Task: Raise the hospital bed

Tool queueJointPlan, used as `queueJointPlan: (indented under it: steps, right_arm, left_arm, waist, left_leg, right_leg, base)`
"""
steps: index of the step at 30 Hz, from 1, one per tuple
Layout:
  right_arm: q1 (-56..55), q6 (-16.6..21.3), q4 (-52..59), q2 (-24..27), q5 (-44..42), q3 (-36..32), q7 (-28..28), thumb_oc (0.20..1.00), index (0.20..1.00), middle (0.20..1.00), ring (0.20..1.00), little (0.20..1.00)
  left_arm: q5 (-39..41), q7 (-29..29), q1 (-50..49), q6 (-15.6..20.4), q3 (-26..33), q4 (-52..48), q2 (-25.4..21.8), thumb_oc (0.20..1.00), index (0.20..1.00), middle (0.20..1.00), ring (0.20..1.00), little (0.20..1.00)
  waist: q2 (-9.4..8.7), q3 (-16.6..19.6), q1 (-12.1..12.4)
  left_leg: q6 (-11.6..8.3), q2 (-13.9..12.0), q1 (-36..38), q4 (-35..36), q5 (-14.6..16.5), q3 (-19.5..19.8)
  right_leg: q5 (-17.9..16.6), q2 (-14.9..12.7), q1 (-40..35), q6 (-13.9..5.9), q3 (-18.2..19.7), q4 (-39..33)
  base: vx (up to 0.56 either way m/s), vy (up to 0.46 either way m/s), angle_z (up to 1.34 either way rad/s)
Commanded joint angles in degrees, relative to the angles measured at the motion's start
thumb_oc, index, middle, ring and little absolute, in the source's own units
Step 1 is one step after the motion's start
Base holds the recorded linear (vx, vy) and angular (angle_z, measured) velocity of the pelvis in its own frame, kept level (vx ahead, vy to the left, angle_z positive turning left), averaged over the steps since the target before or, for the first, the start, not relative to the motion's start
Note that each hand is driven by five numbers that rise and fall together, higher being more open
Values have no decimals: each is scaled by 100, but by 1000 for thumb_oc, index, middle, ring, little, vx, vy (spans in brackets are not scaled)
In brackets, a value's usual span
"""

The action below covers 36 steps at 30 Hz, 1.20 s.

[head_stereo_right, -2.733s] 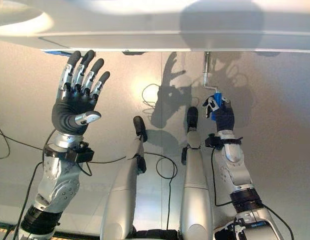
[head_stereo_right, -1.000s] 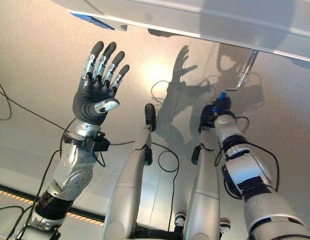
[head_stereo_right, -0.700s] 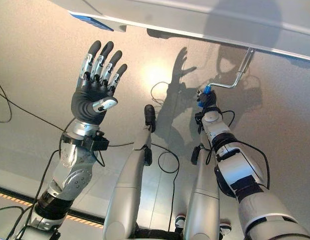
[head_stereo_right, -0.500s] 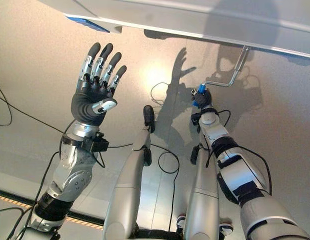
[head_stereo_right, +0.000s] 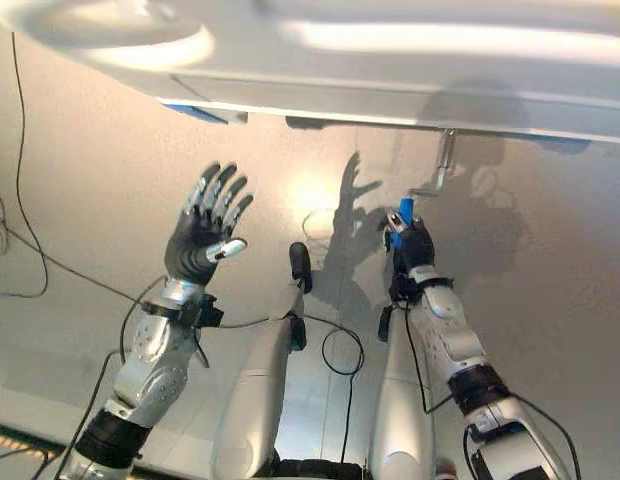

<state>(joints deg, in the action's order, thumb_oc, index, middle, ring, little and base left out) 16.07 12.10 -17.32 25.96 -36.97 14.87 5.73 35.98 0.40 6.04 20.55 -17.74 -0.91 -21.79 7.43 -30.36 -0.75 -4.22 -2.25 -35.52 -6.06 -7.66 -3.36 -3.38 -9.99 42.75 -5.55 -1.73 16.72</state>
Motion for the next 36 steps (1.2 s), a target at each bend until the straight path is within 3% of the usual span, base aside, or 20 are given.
queueJointPlan:
  steps: [1, 5, 6, 12, 18, 20, 21, 25, 31, 36]
  right_arm:
    - [-49, 829, 1024, -326, 105, -214, -416, 200, 200, 200, 200, 200]
    - [-489, 809, 1014, -411, 19, -480, -478, 200, 200, 200, 200, 200]
    - [-512, 806, 941, -457, 10, -526, -448, 1000, 1000, 1000, 1000, 1000]
    - [-974, 728, 407, -655, -181, -911, -468, 1000, 1000, 1000, 1000, 1000]
    - [-1125, 611, -1401, -901, -32, -1546, 52, 1000, 1000, 1000, 1000, 1000]
    - [-1117, 570, -1754, -909, -25, -1597, 29, 1000, 1000, 1000, 1000, 1000]
    - [-1134, 445, -2489, -922, -6, -1694, 64, 1000, 1000, 1000, 1000, 1000]
    - [-1128, 202, -3729, -952, -191, -1904, -51, 1000, 1000, 1000, 1000, 1000]
    - [-1070, -185, -5271, -859, 333, -2044, -7, 1000, 1000, 1000, 1000, 1000]
    - [-1288, -332, -5402, -925, 888, -1853, -33, 1000, 1000, 1000, 1000, 1000]
  left_arm:
    - [-577, -69, -209, 170, 229, 173, -314, 1000, 1000, 1000, 1000, 1000]
    - [-808, -233, -466, 64, 334, 1082, -277, 1000, 1000, 1000, 1000, 1000]
    - [-827, -285, -486, 79, 348, 1188, -289, 1000, 1000, 1000, 1000, 1000]
    - [-947, -507, -848, -28, 515, 2210, -156, 1000, 1000, 1000, 1000, 1000]
    - [-1538, -369, -920, -111, 801, 3609, 30, 1000, 1000, 1000, 1000, 1000]
    - [-1574, -371, -943, -117, 836, 3787, 62, 1000, 1000, 1000, 1000, 1000]
    - [-1765, -343, -904, -210, 939, 4465, 142, 1000, 1000, 1000, 1000, 1000]
    - [-2124, -269, -829, -372, 1040, 5468, 290, 1000, 1000, 1000, 1000, 1000]
    - [-2675, -176, -680, -489, 986, 6284, 403, 1000, 1000, 1000, 1000, 1000]
    - [-2723, -96, -717, -539, 1071, 6319, 452, 1000, 1000, 1000, 1000, 1000]
  waist:
    - [-465, 57, -148]
    - [-542, 57, -163]
    - [-539, 70, -161]
    - [-520, 453, -136]
    - [-518, 827, -116]
    - [-523, 881, -107]
    - [-554, 1043, -95]
    - [-640, 1343, -98]
    - [-740, 1845, -115]
    - [-824, 2261, -168]
  left_leg:
    - [108, 343, 412, -523, 628, -103]
    - [75, 238, 1201, -399, 692, -60]
    - [67, 230, 1341, -369, 697, -44]
    - [35, 217, 1776, -153, 651, 23]
    - [5, 176, 2109, -4, 646, 86]
    - [-1, 168, 2165, 12, 642, 99]
    - [-18, 150, 2291, 72, 629, 107]
    - [-53, 102, 2596, 197, 597, 125]
    - [-65, 31, 3053, 416, 584, 89]
    - [-87, -22, 3489, 689, 551, 16]
  right_leg:
    - [-183, -93, -881, -507, -103, -637]
    - [-21, -11, -1600, -473, -159, -636]
    - [10, 3, -1722, -461, -173, -624]
    - [94, 68, -2162, -406, -276, -737]
    - [160, 121, -2537, -397, -367, -891]
    - [167, 127, -2617, -396, -382, -918]
    - [176, 133, -2797, -404, -428, -1007]
    - [158, 155, -3155, -414, -512, -1180]
    - [60, 187, -3628, -447, -570, -1446]
    - [-12, 211, -4027, -482, -578, -1680]
  base:
    - [79, -119, 1]
    - [78, -112, -6]
    - [35, -66, -10]
    - [79, -84, 5]
    - [71, -43, 1]
    - [60, -40, 7]
    - [85, -54, 6]
    - [63, -54, 5]
    - [28, -30, 5]
    - [4, -11, -2]
